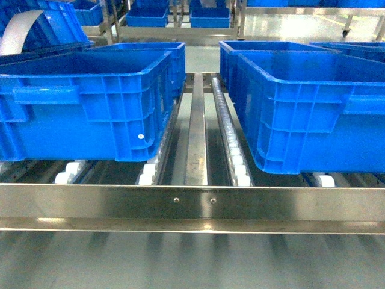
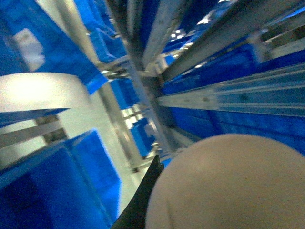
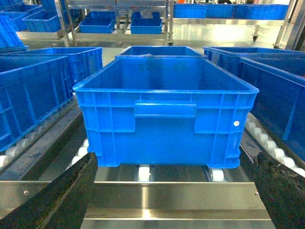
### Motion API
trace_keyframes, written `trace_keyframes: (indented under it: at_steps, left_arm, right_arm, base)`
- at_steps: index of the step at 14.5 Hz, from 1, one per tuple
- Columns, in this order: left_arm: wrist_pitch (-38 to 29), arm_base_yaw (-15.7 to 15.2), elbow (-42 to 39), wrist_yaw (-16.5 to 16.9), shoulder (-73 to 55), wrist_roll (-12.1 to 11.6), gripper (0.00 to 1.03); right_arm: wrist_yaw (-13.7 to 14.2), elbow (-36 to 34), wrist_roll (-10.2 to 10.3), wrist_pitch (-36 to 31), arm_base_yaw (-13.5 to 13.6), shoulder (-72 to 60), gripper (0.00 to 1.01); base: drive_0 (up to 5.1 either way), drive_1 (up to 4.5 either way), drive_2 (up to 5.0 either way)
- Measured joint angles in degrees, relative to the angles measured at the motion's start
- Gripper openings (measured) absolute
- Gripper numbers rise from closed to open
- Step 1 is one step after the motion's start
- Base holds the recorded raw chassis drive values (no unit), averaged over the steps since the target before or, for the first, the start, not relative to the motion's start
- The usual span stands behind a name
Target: Place part in tray to right shelf
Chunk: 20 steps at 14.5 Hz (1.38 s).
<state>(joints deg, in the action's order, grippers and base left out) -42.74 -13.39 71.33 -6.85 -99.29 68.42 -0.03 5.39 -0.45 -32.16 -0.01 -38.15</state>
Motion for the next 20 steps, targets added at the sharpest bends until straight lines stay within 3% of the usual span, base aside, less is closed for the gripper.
trace_keyframes:
  at_steps: [1,2,3,4,5,6,7,8,9,10,11,12,13,14,20]
  left_arm:
    - [-1.16,-0.22,-2.23,0.46,2.14,0.42,0.12]
    - [-1.73,-0.39,-10.34,1.33,10.93,1.95,0.12]
    - [-1.55,1.53,-20.48,1.75,21.11,0.46,0.12]
    - [1.57,4.39,-28.83,0.81,29.53,-2.73,0.12]
    - [13.44,4.52,-32.15,9.9,35.93,-14.23,0.12]
    - [17.35,4.98,-36.24,14.6,39.91,-27.69,0.12]
    - [16.15,5.6,-41.24,14.36,42.18,-42.97,0.12]
    - [14.75,6.23,-45.27,13.51,43.93,-54.07,0.12]
    - [13.64,7.19,-48.94,13.05,46.53,-61.64,0.12]
    - [12.57,7.89,-51.52,12.5,48.78,-64.41,0.12]
    - [11.76,8.61,-54.07,11.8,50.8,-66.07,0.12]
    - [11.76,9.03,-56.15,11.3,52.39,-66.86,0.12]
    - [11.85,12.11,-58.71,7.32,54.53,-67.47,0.12]
    - [12.07,13.55,-60.43,7.23,56.5,-67.41,0.12]
    - [16.98,13.42,-67.19,6.8,68.37,-67.43,0.12]
  right_arm:
    - [0.0,0.0,0.0,0.0,0.0,0.02,0.98]
    - [0.0,0.0,0.0,0.0,0.0,0.02,0.98]
    - [0.02,0.0,0.0,0.0,0.0,0.02,0.98]
    - [0.0,0.0,-0.02,-0.02,0.0,0.02,0.98]
    - [0.0,0.0,0.02,0.66,0.0,0.48,0.91]
    - [0.02,-0.66,0.02,1.86,-0.04,2.54,0.78]
    - [0.0,-1.33,0.02,3.13,0.0,4.81,0.65]
    - [0.0,-1.97,0.02,4.39,0.0,6.8,0.52]
    - [0.02,-2.56,0.0,6.08,0.0,8.81,0.38]
    - [0.0,-2.97,0.0,7.28,0.0,10.54,0.25]
    - [0.02,-4.57,0.02,4.7,0.0,11.39,0.1]
    - [0.02,-4.66,-0.09,7.43,0.0,12.5,0.01]
    - [0.02,-4.66,0.11,9.11,0.0,14.73,0.02]
    - [0.0,-4.66,0.17,10.6,0.0,17.09,0.02]
    - [0.02,-4.66,0.22,19.69,0.0,25.77,0.02]
  base:
    - [0.0,0.0,0.0]
    - [0.0,0.0,0.0]
    - [0.0,0.0,0.0]
    - [0.0,0.0,0.0]
    - [0.0,0.0,0.0]
    - [0.0,0.0,0.0]
    - [0.0,0.0,0.0]
    - [0.0,0.0,0.0]
    - [0.0,0.0,0.0]
    - [0.0,0.0,0.0]
    - [0.0,0.0,0.0]
    - [0.0,0.0,0.0]
    - [0.0,0.0,0.0]
    - [0.0,0.0,0.0]
    - [0.0,0.0,0.0]
